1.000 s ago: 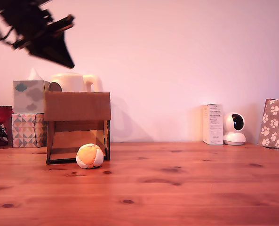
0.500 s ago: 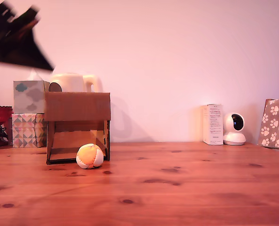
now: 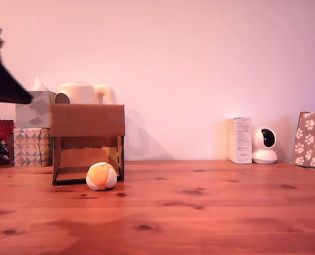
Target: Drop the footbag into the cardboard dice tower
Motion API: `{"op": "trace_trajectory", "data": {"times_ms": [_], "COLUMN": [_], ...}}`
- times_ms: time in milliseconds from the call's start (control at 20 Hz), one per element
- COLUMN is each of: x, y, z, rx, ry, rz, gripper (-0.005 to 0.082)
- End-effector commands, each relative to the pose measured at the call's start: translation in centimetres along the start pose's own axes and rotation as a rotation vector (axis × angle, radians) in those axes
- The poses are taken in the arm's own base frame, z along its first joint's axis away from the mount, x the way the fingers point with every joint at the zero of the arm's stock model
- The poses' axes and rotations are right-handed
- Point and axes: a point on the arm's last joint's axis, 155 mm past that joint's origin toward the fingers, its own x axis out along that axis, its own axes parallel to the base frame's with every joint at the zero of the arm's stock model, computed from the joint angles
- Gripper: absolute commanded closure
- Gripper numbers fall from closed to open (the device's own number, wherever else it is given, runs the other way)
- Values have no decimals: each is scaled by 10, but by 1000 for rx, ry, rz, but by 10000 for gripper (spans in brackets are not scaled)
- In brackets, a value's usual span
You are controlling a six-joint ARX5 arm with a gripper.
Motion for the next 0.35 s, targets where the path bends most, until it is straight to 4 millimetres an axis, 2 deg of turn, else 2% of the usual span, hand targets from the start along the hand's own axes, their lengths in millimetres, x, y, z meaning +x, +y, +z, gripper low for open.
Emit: {"op": "trace_trajectory", "data": {"times_ms": [0,300], "x": [-6,-29], "y": [-2,-10], "z": [-5,6], "rx": [-12,3], "ry": [5,-44], "rz": [0,-3], "gripper": [793,793]}}
